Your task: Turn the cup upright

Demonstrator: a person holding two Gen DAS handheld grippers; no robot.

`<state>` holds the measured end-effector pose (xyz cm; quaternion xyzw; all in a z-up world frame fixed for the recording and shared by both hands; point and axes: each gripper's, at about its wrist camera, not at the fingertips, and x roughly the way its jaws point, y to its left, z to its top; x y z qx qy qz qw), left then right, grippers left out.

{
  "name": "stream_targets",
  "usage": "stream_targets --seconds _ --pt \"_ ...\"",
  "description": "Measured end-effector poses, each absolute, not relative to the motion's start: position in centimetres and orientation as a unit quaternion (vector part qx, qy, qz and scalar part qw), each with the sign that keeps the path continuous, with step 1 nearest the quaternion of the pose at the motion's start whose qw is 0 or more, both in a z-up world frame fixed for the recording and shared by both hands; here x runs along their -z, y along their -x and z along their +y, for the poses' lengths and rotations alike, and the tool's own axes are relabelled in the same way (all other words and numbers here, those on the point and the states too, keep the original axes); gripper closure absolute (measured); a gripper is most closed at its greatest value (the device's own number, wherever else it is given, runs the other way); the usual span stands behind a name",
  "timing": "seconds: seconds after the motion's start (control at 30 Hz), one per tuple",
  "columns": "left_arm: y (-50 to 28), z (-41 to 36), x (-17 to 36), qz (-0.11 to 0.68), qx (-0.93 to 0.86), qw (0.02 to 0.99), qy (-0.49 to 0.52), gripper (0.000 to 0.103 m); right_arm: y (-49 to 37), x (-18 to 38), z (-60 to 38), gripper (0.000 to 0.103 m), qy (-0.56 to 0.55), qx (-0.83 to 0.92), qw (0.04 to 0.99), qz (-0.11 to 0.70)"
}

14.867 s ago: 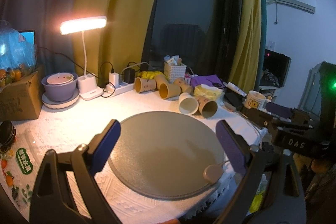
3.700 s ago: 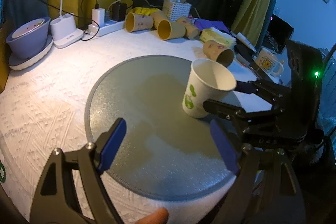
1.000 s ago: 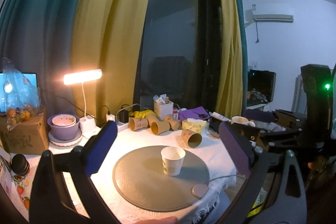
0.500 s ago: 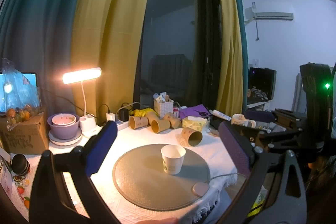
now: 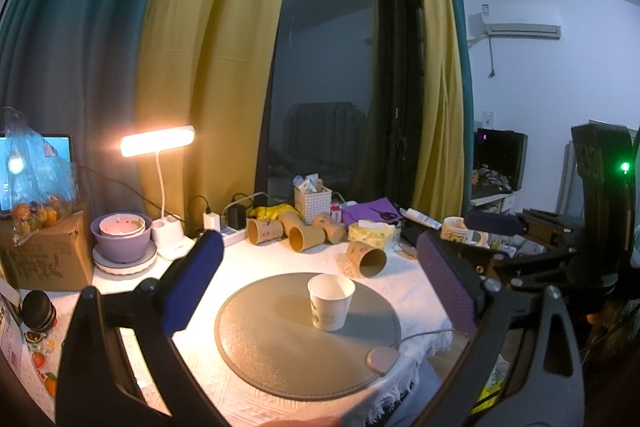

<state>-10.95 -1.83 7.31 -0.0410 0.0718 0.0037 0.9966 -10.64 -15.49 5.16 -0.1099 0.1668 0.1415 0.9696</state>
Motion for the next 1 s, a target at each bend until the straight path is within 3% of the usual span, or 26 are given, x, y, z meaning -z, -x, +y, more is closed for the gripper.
stream_targets --seconds 1.0 --pt "10.92 -1.85 -7.34 0.072 -0.003 0.997 0.04 0.005 10.61 -4.94 -15.57 0.03 0.111 -0.142 0.969 0.169"
